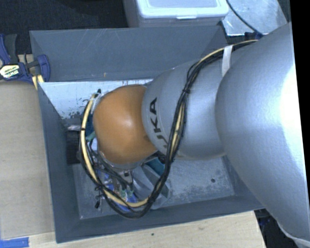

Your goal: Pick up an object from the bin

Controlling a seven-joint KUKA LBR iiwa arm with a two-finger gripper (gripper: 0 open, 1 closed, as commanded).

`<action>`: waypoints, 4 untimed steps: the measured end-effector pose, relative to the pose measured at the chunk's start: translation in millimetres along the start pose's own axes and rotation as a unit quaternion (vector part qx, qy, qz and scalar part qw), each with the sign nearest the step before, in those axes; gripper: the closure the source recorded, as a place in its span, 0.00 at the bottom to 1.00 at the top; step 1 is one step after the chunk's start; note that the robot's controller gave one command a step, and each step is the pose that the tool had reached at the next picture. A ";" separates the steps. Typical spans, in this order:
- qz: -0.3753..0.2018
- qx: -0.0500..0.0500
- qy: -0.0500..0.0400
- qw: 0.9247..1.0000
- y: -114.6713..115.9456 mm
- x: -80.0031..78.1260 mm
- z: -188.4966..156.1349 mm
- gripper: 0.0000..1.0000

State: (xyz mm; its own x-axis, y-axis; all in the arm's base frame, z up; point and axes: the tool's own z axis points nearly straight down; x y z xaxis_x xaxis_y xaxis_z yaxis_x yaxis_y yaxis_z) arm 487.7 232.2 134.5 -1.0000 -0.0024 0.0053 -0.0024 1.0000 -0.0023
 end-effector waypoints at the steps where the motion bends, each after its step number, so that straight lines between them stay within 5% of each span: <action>1: 0.002 -0.002 -0.003 1.000 -0.5 -2.3 -4.2 0.00; 2: -0.244 -0.001 -0.003 0.970 -98.2 -26.0 64.9 0.00; 3: -0.276 -0.001 -0.005 0.961 -92.0 -0.9 5.2 0.00; 4: -0.432 -0.002 0.000 0.902 -116.2 -1.4 35.1 0.00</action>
Offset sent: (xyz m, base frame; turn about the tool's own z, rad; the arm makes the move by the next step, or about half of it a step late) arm 0.0253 -0.0973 -0.0645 -0.4965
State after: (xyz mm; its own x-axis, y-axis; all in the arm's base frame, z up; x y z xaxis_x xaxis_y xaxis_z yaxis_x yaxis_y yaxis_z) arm 489.1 115.9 99.6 -0.6248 -0.7808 0.0031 -0.7808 0.6248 0.0056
